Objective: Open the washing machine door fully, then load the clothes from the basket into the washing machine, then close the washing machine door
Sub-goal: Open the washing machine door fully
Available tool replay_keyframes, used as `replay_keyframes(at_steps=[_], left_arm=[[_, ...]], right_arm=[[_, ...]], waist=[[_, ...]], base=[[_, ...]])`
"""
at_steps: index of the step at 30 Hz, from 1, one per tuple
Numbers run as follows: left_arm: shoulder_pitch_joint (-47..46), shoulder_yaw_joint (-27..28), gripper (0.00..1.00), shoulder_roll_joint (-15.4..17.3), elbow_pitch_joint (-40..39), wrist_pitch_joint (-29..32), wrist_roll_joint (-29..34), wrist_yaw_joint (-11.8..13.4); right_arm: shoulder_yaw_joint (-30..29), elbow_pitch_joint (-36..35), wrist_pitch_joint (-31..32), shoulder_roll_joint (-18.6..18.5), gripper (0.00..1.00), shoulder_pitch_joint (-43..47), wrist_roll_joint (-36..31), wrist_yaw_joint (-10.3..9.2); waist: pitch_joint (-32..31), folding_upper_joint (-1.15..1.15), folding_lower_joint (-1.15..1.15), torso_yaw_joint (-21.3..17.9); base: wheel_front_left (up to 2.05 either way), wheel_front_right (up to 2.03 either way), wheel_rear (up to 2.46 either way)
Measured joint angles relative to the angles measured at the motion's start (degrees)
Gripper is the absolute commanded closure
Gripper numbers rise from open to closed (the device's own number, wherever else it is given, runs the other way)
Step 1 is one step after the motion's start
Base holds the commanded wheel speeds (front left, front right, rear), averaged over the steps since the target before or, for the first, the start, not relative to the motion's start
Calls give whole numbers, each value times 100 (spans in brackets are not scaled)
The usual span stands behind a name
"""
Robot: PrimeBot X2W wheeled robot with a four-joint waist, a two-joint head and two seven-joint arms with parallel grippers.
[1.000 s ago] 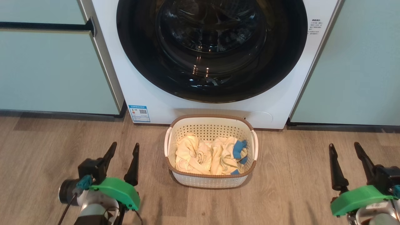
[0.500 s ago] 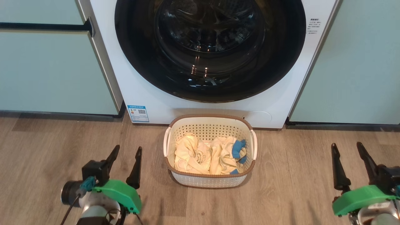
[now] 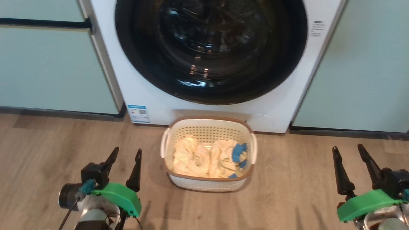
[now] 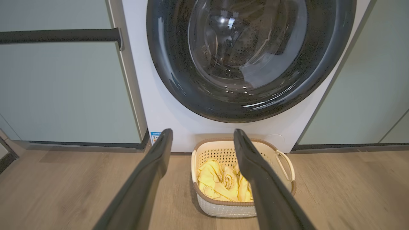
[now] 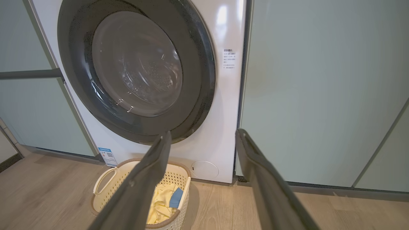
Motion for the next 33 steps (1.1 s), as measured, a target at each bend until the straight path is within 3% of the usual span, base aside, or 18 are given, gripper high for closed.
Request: replay_keyframes(at_steps=[20, 33], left_arm=[[-4, -26, 0, -19, -90, -7, -1, -1], [-8, -33, 0, -41, -145, -16, -1, 3]], right_arm=[[-60, -43, 0, -4, 0, 1, 0, 0], [-116, -82, 0, -22, 0, 2, 14, 0]], waist=[[48, 0, 0, -30], [73, 0, 0, -59]], base=[[118, 118, -236], [31, 31, -63]])
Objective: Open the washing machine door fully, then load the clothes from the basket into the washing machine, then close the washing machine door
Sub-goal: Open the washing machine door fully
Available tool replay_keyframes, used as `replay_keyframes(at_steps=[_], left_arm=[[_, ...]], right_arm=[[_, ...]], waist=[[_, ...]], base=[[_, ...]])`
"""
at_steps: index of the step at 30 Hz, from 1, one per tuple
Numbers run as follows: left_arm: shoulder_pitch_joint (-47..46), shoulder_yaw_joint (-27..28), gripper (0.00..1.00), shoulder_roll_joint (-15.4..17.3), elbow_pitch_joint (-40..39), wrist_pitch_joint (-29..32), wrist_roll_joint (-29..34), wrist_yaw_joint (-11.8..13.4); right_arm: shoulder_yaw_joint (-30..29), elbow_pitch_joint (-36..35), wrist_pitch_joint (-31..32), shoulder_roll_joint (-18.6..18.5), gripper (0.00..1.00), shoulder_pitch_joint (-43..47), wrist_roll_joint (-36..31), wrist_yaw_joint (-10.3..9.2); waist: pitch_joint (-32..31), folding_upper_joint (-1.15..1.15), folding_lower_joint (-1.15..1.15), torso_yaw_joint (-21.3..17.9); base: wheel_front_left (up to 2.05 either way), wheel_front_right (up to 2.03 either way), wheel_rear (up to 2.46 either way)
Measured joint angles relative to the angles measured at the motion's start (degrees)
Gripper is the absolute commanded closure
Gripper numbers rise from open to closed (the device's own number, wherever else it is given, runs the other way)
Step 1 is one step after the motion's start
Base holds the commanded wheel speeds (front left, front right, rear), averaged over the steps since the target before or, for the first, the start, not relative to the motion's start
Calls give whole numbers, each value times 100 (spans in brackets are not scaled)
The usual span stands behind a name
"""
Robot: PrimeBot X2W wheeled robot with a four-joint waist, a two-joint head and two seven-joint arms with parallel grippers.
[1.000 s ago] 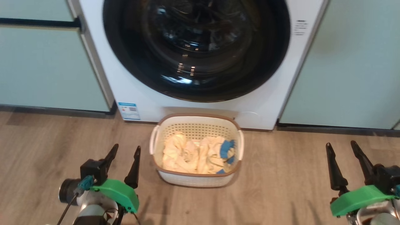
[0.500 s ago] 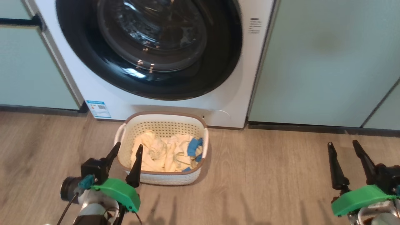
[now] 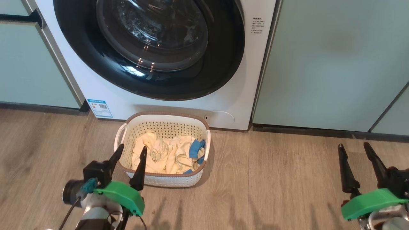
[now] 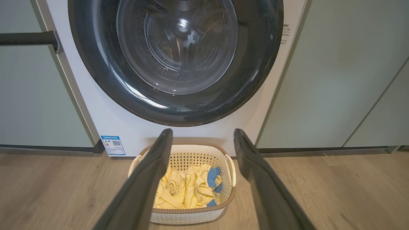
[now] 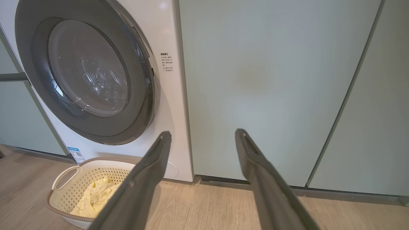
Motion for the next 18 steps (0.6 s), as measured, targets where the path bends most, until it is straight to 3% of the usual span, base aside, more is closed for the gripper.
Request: replay_keyframes(at_steps=[18], left_arm=[[-9, 4, 0, 4, -38, -5, 0, 0]], right_arm=[[-10, -7, 0, 1, 0, -1, 93, 0]], waist=[[78, 0, 0, -17]], base=[[0, 0, 0]])
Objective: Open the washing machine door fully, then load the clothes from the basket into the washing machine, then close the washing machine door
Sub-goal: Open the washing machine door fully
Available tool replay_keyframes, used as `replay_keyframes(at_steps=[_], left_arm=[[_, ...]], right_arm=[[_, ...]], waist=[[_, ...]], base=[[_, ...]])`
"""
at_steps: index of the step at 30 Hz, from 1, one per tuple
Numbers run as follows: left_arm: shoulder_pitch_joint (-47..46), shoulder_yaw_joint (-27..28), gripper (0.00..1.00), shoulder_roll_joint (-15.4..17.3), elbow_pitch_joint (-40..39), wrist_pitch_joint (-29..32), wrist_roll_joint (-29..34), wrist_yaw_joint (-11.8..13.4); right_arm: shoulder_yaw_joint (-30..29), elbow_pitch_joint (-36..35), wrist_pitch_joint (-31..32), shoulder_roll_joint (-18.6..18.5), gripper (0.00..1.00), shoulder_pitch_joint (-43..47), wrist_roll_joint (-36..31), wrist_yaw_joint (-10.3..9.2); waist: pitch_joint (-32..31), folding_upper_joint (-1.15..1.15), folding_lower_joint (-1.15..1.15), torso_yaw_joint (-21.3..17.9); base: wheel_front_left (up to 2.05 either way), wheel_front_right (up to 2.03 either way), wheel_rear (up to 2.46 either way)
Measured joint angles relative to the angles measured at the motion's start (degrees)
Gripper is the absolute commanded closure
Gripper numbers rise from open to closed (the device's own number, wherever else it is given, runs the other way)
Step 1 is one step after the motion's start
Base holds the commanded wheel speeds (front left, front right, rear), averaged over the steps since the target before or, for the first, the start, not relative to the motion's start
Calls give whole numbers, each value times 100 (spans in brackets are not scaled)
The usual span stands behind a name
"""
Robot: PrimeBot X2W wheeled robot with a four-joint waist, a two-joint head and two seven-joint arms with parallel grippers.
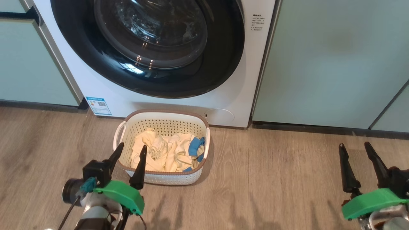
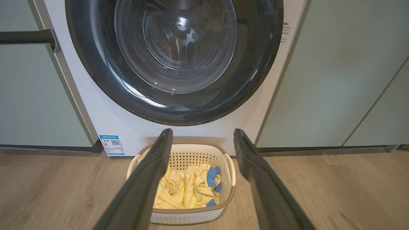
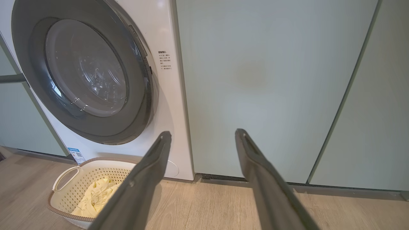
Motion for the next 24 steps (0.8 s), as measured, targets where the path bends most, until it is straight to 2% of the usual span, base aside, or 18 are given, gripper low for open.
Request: replay_keyframes(at_steps=[6, 7, 8, 24], left_arm=[[-46, 4, 0, 0, -26, 0, 1, 0], [-60, 4, 0, 0, -36, -1, 1, 0], [-65, 4, 0, -1, -53, -1, 1, 1], [-214, 4, 0, -11, -190, -1, 52, 0]], right_arm=[[-1, -9, 0, 0, 0, -1, 9, 0], [-1, -9, 0, 0, 25, -1, 9, 0], [3, -9, 0, 0, 100, -2, 7, 0], [-22, 1, 0, 1, 100, -229, 205, 0]], waist=[[48, 0, 0, -7], [57, 0, 0, -10], [69, 0, 0, -12], [403, 0, 0, 2]], base=[[0, 0, 0], [0, 0, 0], [0, 0, 0], [0, 0, 0]])
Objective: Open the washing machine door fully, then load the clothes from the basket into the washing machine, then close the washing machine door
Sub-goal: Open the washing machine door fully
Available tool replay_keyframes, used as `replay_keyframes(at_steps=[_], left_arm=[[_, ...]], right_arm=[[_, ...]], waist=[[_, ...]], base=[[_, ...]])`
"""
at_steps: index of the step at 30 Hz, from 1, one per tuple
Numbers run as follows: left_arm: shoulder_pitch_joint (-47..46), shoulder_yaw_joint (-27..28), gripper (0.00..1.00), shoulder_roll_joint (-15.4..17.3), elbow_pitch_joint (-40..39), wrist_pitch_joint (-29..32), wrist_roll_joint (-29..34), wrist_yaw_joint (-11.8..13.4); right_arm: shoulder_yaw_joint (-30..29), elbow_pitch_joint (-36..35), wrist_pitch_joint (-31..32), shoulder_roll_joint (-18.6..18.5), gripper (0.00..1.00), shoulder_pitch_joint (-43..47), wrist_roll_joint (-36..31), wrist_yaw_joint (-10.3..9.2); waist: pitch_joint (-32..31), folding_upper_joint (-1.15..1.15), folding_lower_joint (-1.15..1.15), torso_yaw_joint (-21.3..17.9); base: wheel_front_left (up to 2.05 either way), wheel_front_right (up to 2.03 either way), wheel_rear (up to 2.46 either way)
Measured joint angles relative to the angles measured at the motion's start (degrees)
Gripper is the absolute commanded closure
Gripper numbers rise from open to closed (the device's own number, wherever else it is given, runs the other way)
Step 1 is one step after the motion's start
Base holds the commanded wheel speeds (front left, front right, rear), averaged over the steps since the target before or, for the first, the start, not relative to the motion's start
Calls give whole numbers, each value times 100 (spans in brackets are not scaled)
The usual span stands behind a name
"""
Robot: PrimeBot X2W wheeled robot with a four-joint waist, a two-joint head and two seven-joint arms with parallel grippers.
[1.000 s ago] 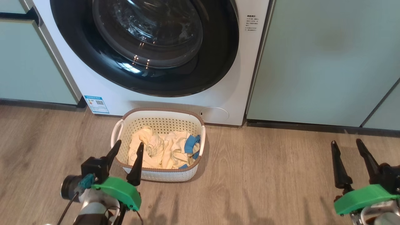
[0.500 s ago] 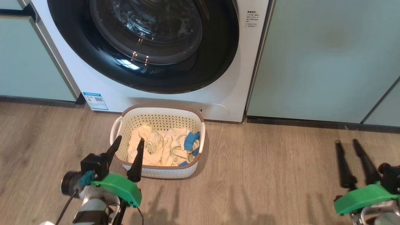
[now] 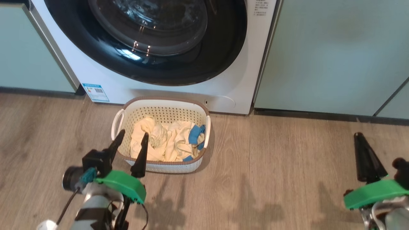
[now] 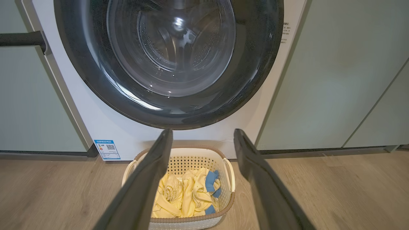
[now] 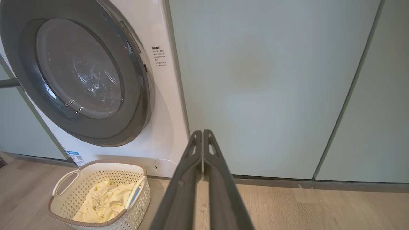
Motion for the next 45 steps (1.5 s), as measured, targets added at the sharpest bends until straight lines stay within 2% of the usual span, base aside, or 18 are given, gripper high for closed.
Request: replay_keyframes(at_steps=[2, 4, 8, 9, 12, 20, 26, 32, 35, 40, 45], left_arm=[[-77, -1, 0, -3, -11, 0, 0, 0], [-126, -2, 0, -8, -27, 0, 0, -1], [-218, -19, 0, -27, -45, 0, 1, -5], [-218, -19, 0, -27, -45, 0, 1, -5], [-336, -49, 0, -44, -85, 0, 18, -7], [-603, -162, 0, -89, -141, 0, 52, -16], [-766, -187, 0, -114, -185, 0, 55, -60], [-829, -213, 0, -147, -208, 0, 107, -65], [-890, -270, 0, -187, -208, 0, 112, -66], [-1050, -376, 0, -244, -218, -1, 112, -110], [-1093, -536, 0, -269, -226, -1, 109, -111]], right_arm=[[-3, 2, 0, 0, 100, -59, 112, 0], [1, 60, 0, 0, 100, -135, 544, 0], [125, 160, 29, 0, 100, -414, 1876, 0], [125, 160, 29, 0, 100, -414, 1876, 0], [172, 156, 242, -7, 100, -734, 2925, 0], [73, 147, 1541, -15, 100, -1411, 6116, 0], [-265, 508, 2684, -22, 100, -1937, 7826, -1], [-319, 1155, 3810, -30, 100, -2519, 8853, -1], [-336, 1540, 4181, -77, 100, -2893, 9198, -2], [-318, 2103, 4522, -192, 100, -3649, 9593, -2], [-154, 2737, 4601, -347, 100, -4673, 9757, -2]], waist=[[69, 0, 0, 8], [148, 0, 0, 21], [329, 0, 0, 52], [329, 0, 0, 52], [464, 0, 0, 85], [799, 0, 1, 234], [1017, 0, 0, 371], [1200, 0, 0, 482], [1278, 0, 0, 538], [1407, 0, 0, 656], [1598, 0, 0, 824]], base=[[0, 0, 0], [0, 0, 0], [0, 0, 0], [0, 0, 0], [0, 0, 0], [0, 0, 0], [0, 0, 0], [0, 0, 0], [0, 0, 0], [0, 0, 0], [0, 0, 0]])
